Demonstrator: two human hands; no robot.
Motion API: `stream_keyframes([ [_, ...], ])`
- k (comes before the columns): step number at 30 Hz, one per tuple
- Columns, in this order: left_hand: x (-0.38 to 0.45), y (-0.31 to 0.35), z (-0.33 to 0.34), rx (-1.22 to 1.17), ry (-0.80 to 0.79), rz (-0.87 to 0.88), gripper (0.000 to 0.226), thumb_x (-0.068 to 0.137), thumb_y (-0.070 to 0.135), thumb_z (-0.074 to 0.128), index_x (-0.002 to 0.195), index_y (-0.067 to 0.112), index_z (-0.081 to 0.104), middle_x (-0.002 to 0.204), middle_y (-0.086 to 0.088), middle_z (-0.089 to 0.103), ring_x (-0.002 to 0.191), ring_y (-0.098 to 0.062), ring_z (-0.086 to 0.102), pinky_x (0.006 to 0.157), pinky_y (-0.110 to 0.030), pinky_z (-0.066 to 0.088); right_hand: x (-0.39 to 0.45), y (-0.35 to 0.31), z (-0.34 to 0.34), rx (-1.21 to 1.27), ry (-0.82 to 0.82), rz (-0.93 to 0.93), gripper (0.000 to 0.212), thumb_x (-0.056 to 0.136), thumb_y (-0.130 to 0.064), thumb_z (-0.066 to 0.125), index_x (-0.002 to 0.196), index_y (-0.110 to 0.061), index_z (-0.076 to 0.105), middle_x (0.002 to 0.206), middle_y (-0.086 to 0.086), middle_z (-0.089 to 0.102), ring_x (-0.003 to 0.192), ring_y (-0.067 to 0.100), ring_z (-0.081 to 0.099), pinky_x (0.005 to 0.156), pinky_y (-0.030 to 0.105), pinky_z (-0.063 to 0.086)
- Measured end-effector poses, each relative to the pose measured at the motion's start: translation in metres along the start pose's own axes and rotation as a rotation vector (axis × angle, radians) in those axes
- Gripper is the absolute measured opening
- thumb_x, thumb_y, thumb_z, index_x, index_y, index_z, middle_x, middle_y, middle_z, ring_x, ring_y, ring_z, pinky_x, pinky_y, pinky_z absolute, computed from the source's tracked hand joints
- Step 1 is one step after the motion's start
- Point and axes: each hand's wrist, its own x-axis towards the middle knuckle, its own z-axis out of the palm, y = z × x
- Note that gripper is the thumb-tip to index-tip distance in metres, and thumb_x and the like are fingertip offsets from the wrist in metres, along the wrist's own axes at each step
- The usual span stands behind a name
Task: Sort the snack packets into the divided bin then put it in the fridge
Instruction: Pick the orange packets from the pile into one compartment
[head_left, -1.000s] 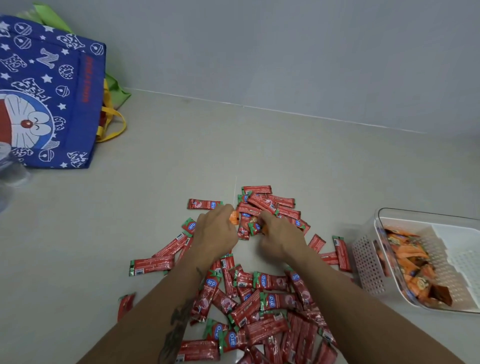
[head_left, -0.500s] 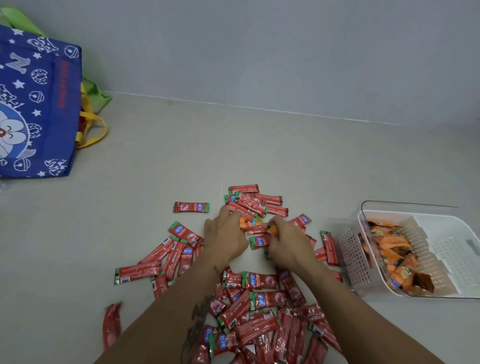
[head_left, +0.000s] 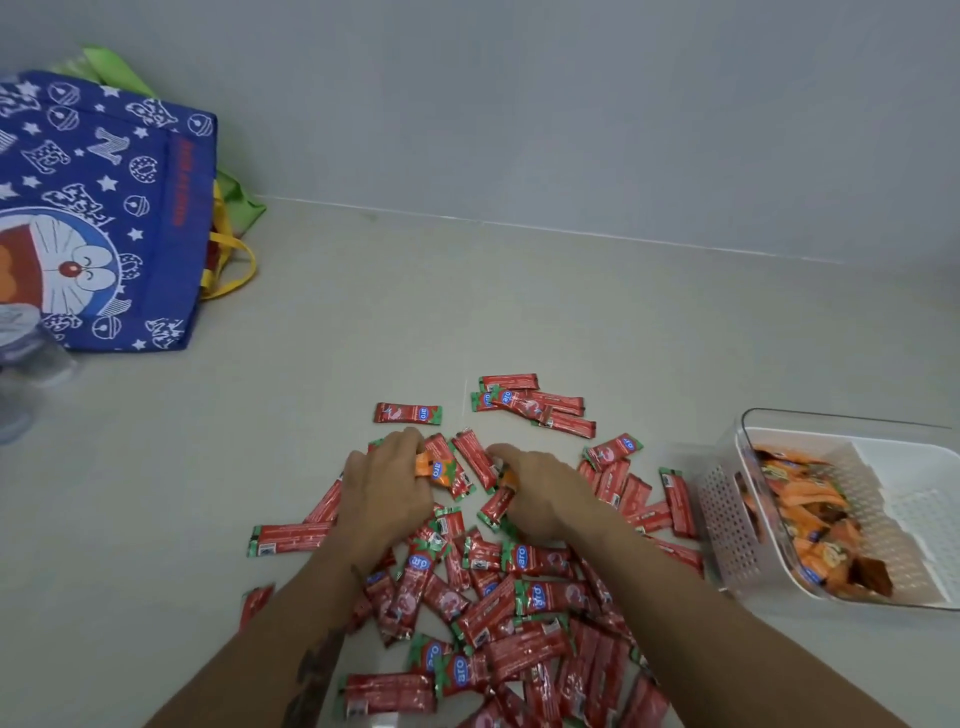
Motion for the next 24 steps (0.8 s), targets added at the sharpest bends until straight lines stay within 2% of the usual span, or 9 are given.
stream_keyframes([
  [3,-0.007,0.004,0.003,0.042,-0.027,0.019,0.033,0.089,0.023,0.046,0.121,0.021,0.052,0.112,0.001,0.056,0.095,-0.022,0.054,0.087,-0.04,0.038,-0.022,0.013,-0.001,0.228,0.102,0.07,0.057,0.086,-0.013,0.062,0.136,-0.022,0.038,0.104,0.001,0.063,0.086,0.017,0.062,0.066,0.034,0.05],
  [6,-0.022,0.019,0.001,-0.027,0.01,0.093,0.028,0.089,0.024,0.047,0.116,0.021,0.055,0.102,0.001,0.057,0.09,-0.022,0.052,0.082,-0.039,0.039,-0.049,0.033,-0.012,0.325,0.197,0.147,0.02,0.086,-0.006,0.058,0.099,-0.02,0.051,0.086,-0.003,0.058,0.075,0.013,0.055,0.054,0.029,0.036],
  [8,-0.037,0.032,0.0,-0.074,0.01,0.158,0.016,0.092,0.025,0.049,0.106,0.022,0.056,0.091,0.005,0.056,0.081,-0.018,0.047,0.076,-0.038,0.038,-0.071,0.047,-0.018,0.307,0.226,0.159,0.022,0.083,0.001,0.054,0.079,-0.02,0.049,0.079,0.0,0.057,0.075,0.02,0.054,0.055,0.031,0.036],
  [10,-0.054,0.045,0.002,-0.091,-0.04,0.187,0.015,0.093,0.025,0.05,0.105,0.022,0.058,0.089,0.001,0.062,0.077,-0.018,0.047,0.072,-0.036,0.038,-0.093,0.059,-0.018,0.322,0.231,0.163,0.023,0.08,0.005,0.049,0.072,-0.017,0.048,0.076,0.003,0.056,0.079,0.027,0.054,0.065,0.037,0.042],
  [15,-0.096,0.064,0.009,-0.177,-0.199,0.171,0.039,0.084,0.038,0.042,0.119,0.033,0.059,0.094,-0.002,0.068,0.079,-0.025,0.058,0.068,-0.034,0.047,-0.145,0.074,0.001,0.344,0.242,0.265,0.024,0.085,-0.009,0.047,0.106,-0.019,0.054,0.102,0.005,0.064,0.095,0.028,0.058,0.081,0.038,0.047],
  [19,-0.126,0.069,0.014,-0.146,-0.173,0.205,0.012,0.093,0.025,0.05,0.099,0.024,0.06,0.097,0.005,0.064,0.087,-0.02,0.057,0.068,-0.033,0.041,-0.178,0.074,0.026,0.203,0.15,0.394,0.038,0.082,-0.032,0.056,0.119,-0.025,0.047,0.111,0.001,0.061,0.1,0.025,0.059,0.086,0.042,0.052],
  [20,-0.133,0.07,0.015,-0.144,-0.194,0.221,0.015,0.095,0.021,0.048,0.101,0.025,0.061,0.102,0.006,0.064,0.094,-0.02,0.058,0.075,-0.034,0.045,-0.183,0.073,0.034,0.15,0.112,0.429,0.046,0.082,-0.032,0.057,0.125,-0.025,0.044,0.115,0.002,0.061,0.101,0.025,0.058,0.086,0.042,0.052],
  [22,-0.148,0.074,0.018,-0.111,-0.298,0.249,0.033,0.096,0.019,0.047,0.125,0.031,0.058,0.125,0.008,0.059,0.117,-0.02,0.054,0.097,-0.041,0.046,-0.191,0.069,0.049,0.105,0.053,0.432,0.067,0.083,-0.032,0.058,0.145,-0.026,0.034,0.132,0.004,0.058,0.111,0.026,0.058,0.09,0.041,0.051],
  [24,-0.156,0.075,0.022,-0.01,-0.36,0.302,0.049,0.095,0.02,0.046,0.142,0.034,0.045,0.138,0.008,0.051,0.127,-0.019,0.046,0.105,-0.042,0.041,-0.198,0.06,0.06,0.107,0.037,0.352,0.077,0.087,-0.036,0.056,0.155,-0.031,0.021,0.139,0.004,0.054,0.12,0.026,0.056,0.093,0.039,0.049],
])
